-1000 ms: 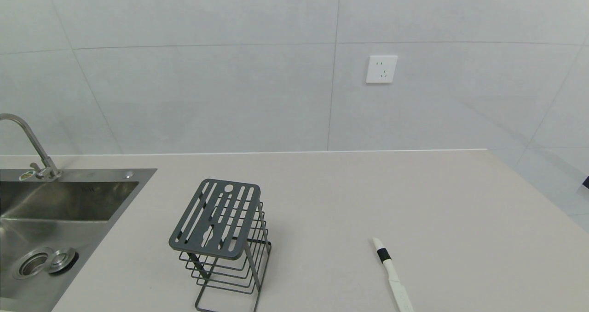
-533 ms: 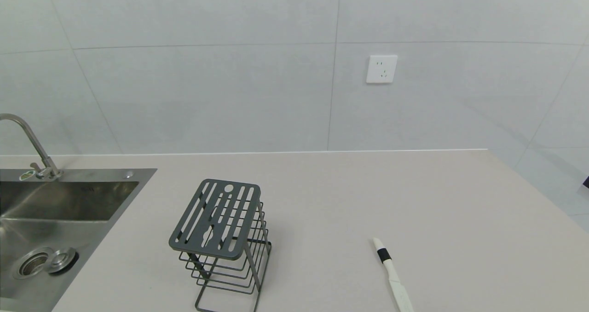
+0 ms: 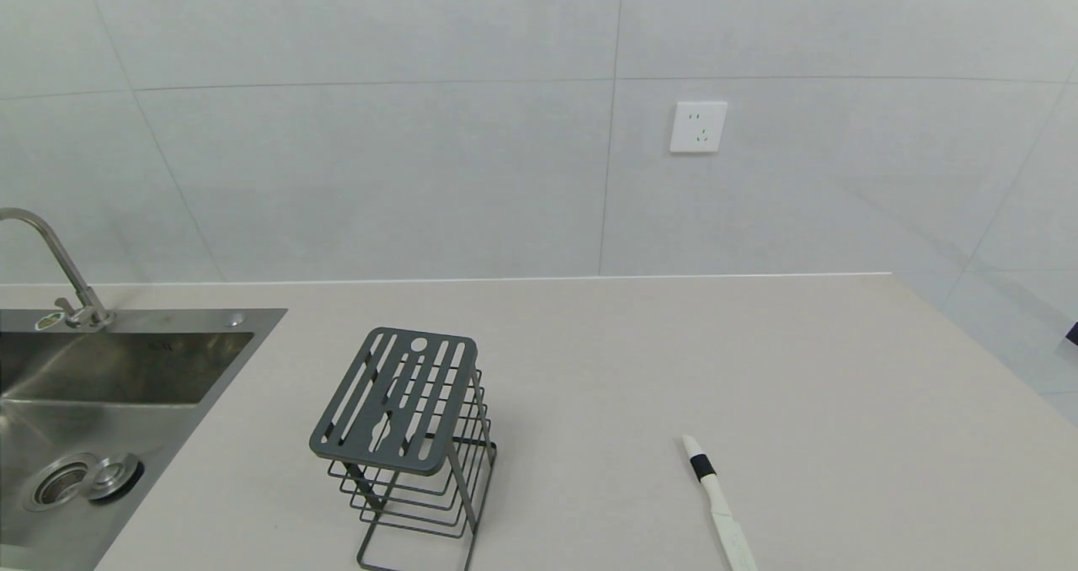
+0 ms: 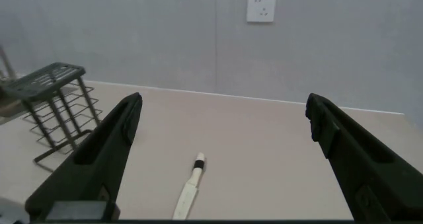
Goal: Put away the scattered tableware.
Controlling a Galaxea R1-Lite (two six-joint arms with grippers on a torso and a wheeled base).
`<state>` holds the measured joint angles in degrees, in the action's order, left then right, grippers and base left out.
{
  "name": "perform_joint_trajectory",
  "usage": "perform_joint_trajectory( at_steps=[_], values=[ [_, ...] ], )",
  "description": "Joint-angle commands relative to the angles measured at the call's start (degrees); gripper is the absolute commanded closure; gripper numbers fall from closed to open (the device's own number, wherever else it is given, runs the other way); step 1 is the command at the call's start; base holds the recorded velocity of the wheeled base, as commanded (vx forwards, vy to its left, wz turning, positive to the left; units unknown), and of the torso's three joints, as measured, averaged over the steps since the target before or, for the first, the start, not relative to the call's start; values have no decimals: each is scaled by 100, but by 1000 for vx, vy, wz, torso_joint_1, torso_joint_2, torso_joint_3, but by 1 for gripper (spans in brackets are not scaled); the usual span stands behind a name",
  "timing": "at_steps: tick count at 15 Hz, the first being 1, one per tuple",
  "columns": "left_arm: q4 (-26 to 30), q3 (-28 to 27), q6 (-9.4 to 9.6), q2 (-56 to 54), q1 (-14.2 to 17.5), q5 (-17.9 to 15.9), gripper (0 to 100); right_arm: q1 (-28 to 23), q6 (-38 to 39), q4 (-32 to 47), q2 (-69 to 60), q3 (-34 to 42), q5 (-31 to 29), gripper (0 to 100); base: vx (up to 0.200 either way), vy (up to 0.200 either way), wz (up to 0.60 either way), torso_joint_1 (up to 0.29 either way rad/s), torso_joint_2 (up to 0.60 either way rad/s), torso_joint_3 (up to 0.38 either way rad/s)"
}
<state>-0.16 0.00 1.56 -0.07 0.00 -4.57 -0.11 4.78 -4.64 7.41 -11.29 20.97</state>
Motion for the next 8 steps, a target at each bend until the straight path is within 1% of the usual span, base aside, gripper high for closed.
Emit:
perform_joint_trajectory(
  at_steps=[1,2,3,5,6,8],
  values=[
    [-2,0,2,7,0,0,0,108,-3,174,1131,-269,311,0,0,0,0,0,0,0],
    [-2,0,2,7,0,0,0,248,-3,166,1702,-225,355,0,0,0,0,0,0,0],
    [-2,0,2,7,0,0,0,398,-12,166,1957,-225,347,0,0,0,0,0,0,0],
    [-2,0,2,7,0,-9,0,661,-118,174,2265,-216,347,0,0,0,0,0,0,0],
    [-2,0,2,7,0,-9,0,714,-232,174,2344,-198,355,0,0,0,0,0,0,0],
    [-2,0,2,7,0,-9,0,820,-856,183,2704,-172,364,0,0,0,0,0,0,0]
  ],
)
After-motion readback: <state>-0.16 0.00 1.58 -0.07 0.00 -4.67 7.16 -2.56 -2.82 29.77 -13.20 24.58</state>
